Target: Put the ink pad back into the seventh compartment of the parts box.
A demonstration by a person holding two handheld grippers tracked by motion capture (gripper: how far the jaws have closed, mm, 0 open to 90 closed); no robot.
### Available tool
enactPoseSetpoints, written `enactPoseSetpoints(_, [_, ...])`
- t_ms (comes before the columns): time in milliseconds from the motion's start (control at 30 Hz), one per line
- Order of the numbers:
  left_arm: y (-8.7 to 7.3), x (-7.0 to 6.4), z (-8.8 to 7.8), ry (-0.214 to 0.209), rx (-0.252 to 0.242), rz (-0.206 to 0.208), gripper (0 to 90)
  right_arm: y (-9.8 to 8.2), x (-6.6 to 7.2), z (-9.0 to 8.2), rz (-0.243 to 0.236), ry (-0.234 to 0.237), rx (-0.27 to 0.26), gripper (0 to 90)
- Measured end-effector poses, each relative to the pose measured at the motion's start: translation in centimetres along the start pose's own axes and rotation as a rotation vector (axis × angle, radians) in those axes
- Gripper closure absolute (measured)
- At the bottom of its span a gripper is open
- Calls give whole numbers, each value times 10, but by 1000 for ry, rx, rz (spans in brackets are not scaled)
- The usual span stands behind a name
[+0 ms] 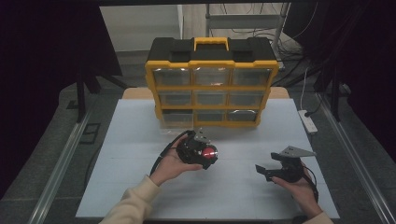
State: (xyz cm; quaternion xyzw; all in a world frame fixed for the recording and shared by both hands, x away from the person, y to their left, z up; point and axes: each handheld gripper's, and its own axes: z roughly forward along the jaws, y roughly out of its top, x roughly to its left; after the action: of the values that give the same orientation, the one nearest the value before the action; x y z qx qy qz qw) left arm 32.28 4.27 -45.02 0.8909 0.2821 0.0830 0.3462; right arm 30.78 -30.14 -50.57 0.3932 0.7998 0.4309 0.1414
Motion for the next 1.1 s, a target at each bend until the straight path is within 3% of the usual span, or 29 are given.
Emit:
enactPoseSetpoints(300, [2, 2, -14, 11, -39, 0, 302, 0, 0, 0, 0, -1, 0, 124])
enactPoseSetpoints(1100, [1, 17, -26, 50, -82, -35, 302, 0, 0, -2, -12, -7, -13, 127])
